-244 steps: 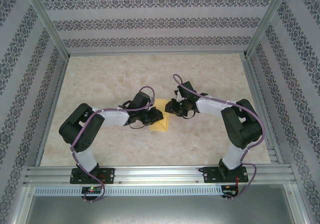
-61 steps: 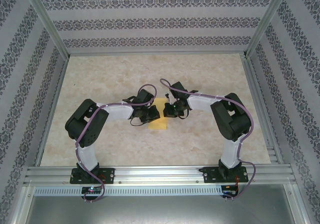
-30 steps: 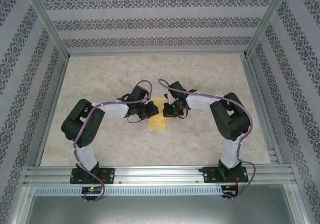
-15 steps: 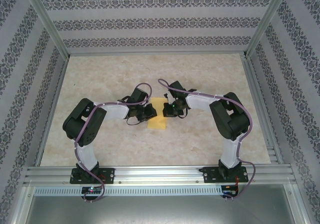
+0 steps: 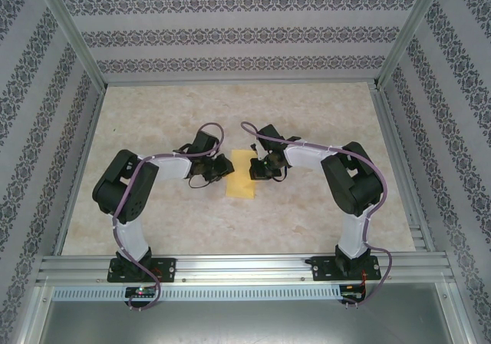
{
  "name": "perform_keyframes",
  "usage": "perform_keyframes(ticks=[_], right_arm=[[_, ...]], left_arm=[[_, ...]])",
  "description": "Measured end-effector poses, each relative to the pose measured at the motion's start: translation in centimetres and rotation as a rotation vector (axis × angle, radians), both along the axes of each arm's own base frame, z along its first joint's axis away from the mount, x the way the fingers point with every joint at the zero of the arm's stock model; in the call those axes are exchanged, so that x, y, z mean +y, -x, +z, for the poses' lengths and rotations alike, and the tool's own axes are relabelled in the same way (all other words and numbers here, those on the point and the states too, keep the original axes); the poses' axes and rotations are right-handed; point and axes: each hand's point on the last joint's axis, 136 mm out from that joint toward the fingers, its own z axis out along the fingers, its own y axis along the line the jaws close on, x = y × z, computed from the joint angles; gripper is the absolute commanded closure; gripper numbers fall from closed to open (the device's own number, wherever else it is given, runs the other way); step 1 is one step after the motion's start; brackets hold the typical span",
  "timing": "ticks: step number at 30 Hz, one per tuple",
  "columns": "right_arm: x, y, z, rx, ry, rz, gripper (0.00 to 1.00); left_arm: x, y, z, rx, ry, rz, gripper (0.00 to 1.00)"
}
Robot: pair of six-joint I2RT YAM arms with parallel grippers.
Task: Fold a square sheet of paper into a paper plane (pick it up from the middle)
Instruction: Fold the triangle a second time at the center of the table.
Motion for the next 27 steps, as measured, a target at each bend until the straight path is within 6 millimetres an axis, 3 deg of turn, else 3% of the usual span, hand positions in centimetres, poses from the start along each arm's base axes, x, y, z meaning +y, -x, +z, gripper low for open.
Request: perform_keyframes(ticks=[8, 13, 17, 22, 27], right_arm=[[0.0, 0.0, 0.0, 0.000, 0.000, 0.000, 0.95], [0.0, 0.0, 0.0, 0.000, -0.001, 0.000, 0.95], [0.0, 0.0, 0.0, 0.000, -0.001, 0.000, 0.95], [0.0, 0.0, 0.0, 0.000, -0.002, 0.000, 0.95], [0.0, 0.0, 0.0, 0.001, -0.003, 0.000, 0.95]], left_arm=[[1.2, -1.0, 0.2, -0.028, -0.029, -0.002, 0.81], [0.0, -0.6, 2.0, -0.071, -0.003, -0.045, 0.85], [-2.2, 0.6, 3.3, -0.100, 0.036, -0.107, 0.89], [-3.3, 1.8, 2.5, -0.075, 0.049, -0.147, 0.90], [-3.4, 2.4, 0.4, -0.027, 0.031, -0.157, 0.91]])
